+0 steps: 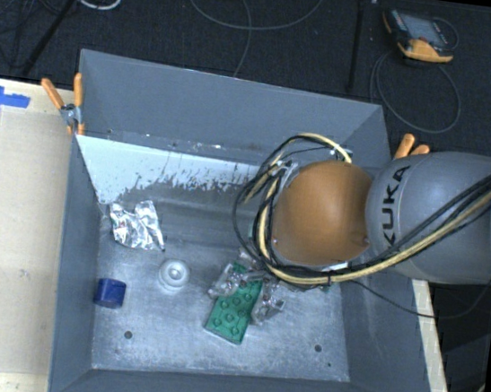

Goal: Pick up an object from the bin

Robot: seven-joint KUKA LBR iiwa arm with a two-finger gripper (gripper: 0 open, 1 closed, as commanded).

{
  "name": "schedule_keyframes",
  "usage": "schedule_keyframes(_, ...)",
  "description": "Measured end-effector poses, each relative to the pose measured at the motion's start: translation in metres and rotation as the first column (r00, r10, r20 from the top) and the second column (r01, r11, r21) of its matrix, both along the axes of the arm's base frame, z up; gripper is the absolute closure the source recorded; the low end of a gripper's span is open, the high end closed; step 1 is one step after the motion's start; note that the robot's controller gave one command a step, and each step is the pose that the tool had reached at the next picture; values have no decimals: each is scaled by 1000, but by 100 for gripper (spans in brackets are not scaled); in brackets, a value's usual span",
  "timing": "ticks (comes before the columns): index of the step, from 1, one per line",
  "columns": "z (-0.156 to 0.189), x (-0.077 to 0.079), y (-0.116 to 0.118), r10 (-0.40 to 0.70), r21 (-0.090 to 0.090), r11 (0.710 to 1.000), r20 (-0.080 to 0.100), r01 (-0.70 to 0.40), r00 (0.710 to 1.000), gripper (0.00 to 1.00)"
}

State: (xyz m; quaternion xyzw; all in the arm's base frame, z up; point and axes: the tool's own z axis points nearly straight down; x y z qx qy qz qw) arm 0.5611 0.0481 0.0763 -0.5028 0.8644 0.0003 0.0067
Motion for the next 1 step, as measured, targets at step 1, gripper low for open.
schedule_keyframes(1,40,1,2,-4,-5,1000,-7,4,1000,100)
